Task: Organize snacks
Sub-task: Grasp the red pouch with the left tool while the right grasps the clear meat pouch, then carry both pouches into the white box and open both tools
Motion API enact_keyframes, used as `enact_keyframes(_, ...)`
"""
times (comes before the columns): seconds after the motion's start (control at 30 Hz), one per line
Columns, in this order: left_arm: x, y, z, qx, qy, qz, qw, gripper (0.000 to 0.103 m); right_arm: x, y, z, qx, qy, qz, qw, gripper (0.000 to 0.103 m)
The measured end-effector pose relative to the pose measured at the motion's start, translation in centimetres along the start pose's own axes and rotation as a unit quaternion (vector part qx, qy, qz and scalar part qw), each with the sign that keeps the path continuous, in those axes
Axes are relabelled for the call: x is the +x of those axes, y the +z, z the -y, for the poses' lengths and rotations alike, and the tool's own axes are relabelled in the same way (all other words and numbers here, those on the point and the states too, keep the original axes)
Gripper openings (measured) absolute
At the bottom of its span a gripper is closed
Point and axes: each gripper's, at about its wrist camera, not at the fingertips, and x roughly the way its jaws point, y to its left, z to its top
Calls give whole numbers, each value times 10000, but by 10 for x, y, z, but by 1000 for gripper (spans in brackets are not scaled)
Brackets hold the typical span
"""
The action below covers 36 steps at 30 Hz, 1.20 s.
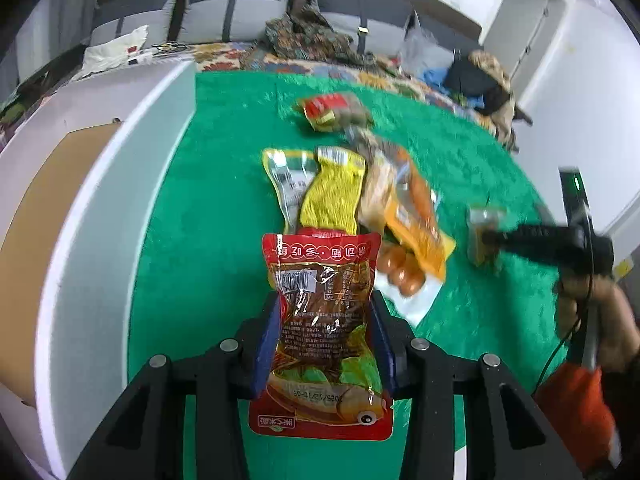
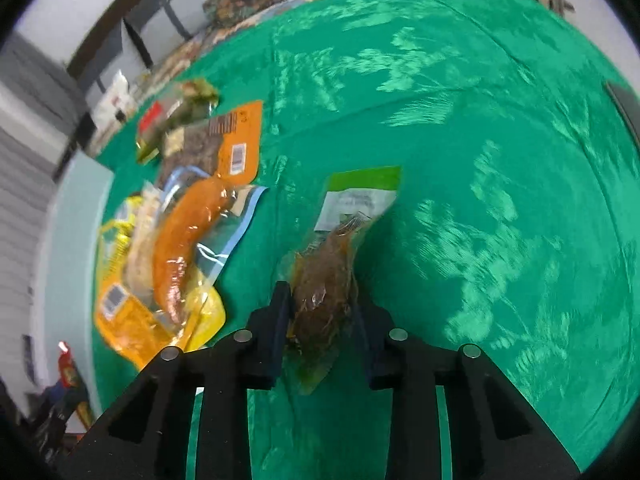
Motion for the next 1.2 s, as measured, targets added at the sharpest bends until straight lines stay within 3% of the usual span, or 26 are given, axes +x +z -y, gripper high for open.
enact_keyframes(0.23,-34,21,-23,-432,-168,426,9980,42,-42,-2,17,418,698,377,9960,30)
enact_keyframes(0.5,-80,39,-84,-864,19,886,9923,42,-85,6,-43,124,1509,560,9869,30)
enact_keyframes(0.63,-100,43,-135,-1092,402,1013,9880,42,-93,0,-112,-293,2087,427,9766,30)
enact_keyframes(0.8,-120,39,-202,-1370,958,996,9809,42,-81,-11,-237,-964,2916,-100,9516,30)
enact_keyframes(1.03,-118,18,-266,-1603,1666,720,9702,44,-35,-43,-389,-1826,3172,-534,9291,30)
enact_keyframes(1.07,-112,14,-274,-1653,1749,645,9685,48,-25,-50,-404,-1902,3145,-559,9283,31)
enact_keyframes(1.13,-101,4,-283,-1806,1834,472,9651,67,-4,-62,-426,-2051,3101,-627,9262,34)
enact_keyframes(1.17,-95,0,-290,-1914,1899,381,9622,87,8,-69,-433,-2152,2936,-675,9290,41)
enact_keyframes(1.2,-92,-7,-295,-2014,1996,349,9583,95,18,-73,-436,-2241,2751,-725,9321,58)
